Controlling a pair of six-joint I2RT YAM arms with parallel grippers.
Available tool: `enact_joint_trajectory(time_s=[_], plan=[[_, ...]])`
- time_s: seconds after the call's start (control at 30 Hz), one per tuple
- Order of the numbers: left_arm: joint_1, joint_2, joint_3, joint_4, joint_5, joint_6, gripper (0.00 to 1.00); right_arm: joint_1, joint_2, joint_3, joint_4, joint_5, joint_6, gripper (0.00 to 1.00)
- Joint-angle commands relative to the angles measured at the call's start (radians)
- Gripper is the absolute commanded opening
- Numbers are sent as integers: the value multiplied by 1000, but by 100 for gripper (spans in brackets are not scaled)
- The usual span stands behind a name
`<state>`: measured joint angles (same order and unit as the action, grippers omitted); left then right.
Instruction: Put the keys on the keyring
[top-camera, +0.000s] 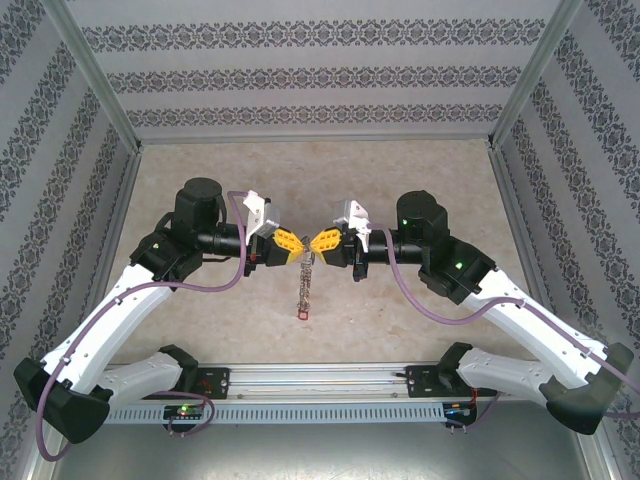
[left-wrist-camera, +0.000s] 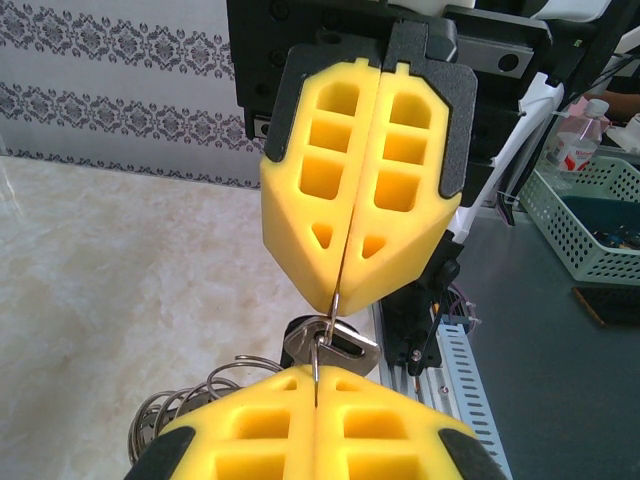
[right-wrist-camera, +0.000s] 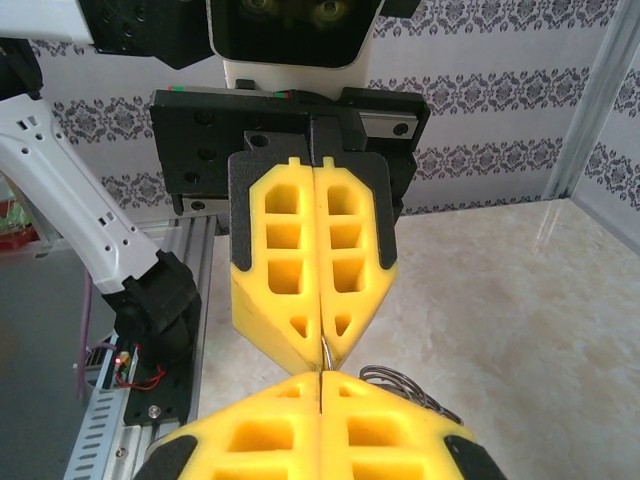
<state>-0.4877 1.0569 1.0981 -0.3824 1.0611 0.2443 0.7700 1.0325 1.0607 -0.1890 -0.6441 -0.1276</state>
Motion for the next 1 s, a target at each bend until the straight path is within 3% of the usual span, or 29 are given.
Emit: enact_joint_trajectory(time_s=[0.0,0.97], plan=[[13,-18,25,11,22,26,0,-4,-18,-16,38,3,13,0],[13,-22,26,13,20,25,0,-13,3,-17,51,-25,19,0]])
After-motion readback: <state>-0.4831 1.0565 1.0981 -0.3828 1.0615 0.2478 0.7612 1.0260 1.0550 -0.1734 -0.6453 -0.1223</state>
